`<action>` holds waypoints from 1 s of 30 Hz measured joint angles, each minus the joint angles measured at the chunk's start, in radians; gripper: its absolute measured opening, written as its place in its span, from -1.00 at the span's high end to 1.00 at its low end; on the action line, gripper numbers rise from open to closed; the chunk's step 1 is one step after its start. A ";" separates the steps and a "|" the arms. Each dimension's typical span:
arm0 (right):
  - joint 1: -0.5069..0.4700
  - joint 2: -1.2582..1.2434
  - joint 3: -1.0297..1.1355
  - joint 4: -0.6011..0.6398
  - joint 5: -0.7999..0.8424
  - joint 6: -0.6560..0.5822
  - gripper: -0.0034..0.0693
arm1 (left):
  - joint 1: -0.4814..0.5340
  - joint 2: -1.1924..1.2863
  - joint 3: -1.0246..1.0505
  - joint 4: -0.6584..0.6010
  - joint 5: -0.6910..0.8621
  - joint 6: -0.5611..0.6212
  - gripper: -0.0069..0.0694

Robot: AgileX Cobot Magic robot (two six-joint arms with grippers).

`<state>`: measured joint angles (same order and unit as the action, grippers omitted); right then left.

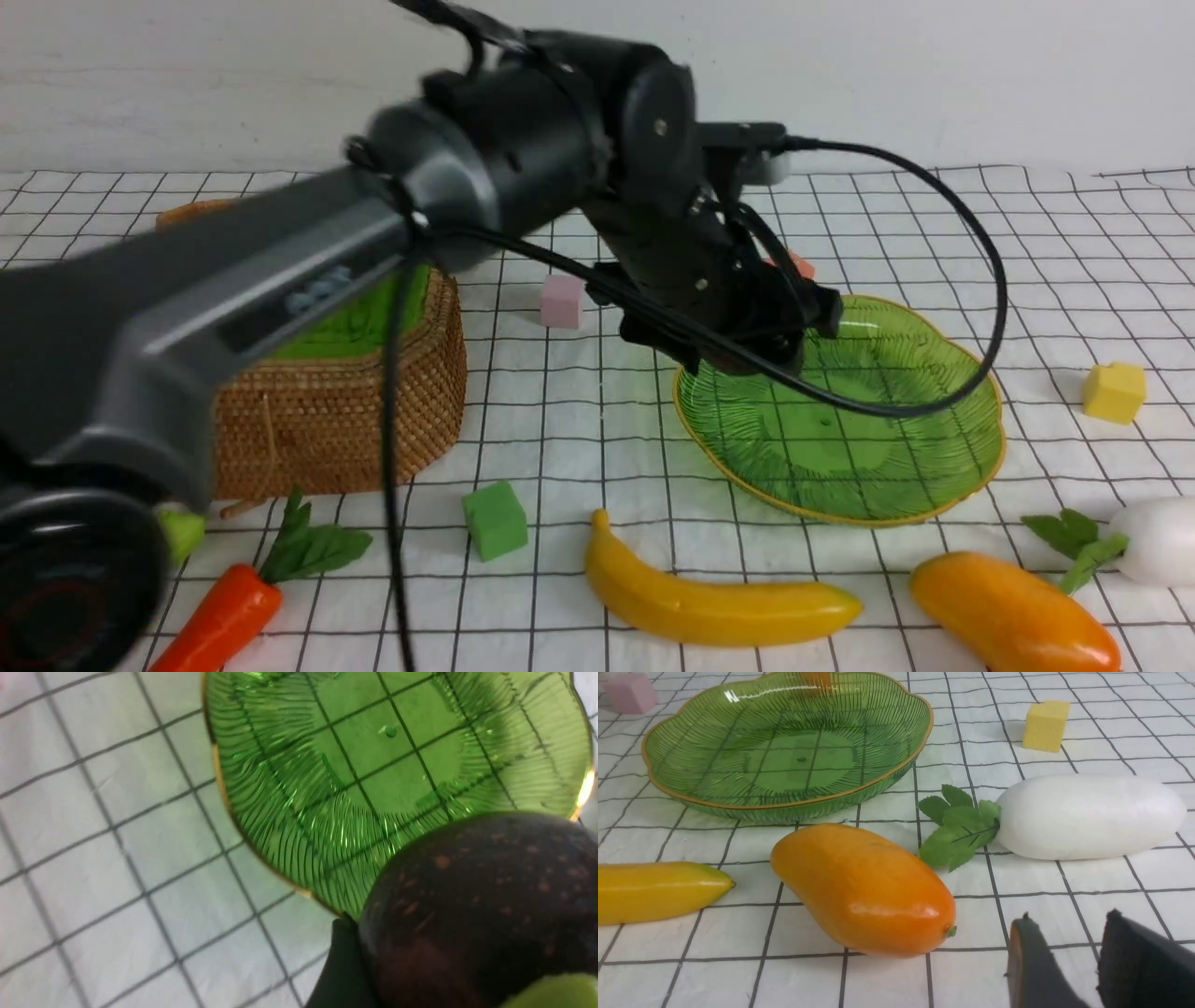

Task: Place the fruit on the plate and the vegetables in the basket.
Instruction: Grab a mangosteen with your left arm and put it on the plate on the right, then use the left arm to grab a carrot and put it into the left basket

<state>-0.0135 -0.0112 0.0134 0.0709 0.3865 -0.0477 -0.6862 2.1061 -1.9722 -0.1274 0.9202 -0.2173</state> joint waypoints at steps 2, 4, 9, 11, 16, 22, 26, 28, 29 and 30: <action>0.000 0.000 0.000 0.000 0.000 0.000 0.24 | -0.007 0.118 -0.108 0.011 0.000 -0.025 -0.62; 0.000 0.000 0.000 0.000 0.000 0.000 0.24 | -0.007 0.178 -0.159 0.014 0.001 -0.040 -0.62; 0.000 0.000 0.000 0.000 0.000 0.000 0.24 | -0.007 0.221 -0.188 0.017 0.008 -0.046 -0.71; 0.000 0.000 0.000 0.000 0.000 0.000 0.24 | -0.007 0.220 -0.190 0.017 0.024 -0.046 -0.83; 0.000 0.000 0.000 0.000 0.000 0.000 0.24 | -0.006 0.183 -0.192 0.017 0.097 -0.013 -0.94; 0.000 0.000 0.000 0.000 0.000 0.000 0.24 | 0.049 -0.029 -0.189 0.127 0.306 0.037 -0.89; 0.000 0.000 0.000 0.000 0.000 0.000 0.24 | 0.111 -0.266 -0.095 0.204 0.308 0.063 -0.80; 0.000 0.000 0.000 0.000 0.000 0.000 0.24 | 0.134 -0.391 -0.018 0.234 0.312 0.070 -0.75; 0.000 0.000 0.000 0.000 0.000 0.000 0.24 | 0.158 -0.520 0.109 0.254 0.316 0.073 -0.69; 0.000 0.000 0.000 0.000 0.000 0.000 0.24 | 0.164 -0.552 0.125 0.258 0.317 0.073 -0.69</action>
<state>-0.0135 -0.0112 0.0134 0.0709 0.3865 -0.0477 -0.5219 1.5546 -1.8468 0.1306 1.2373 -0.1444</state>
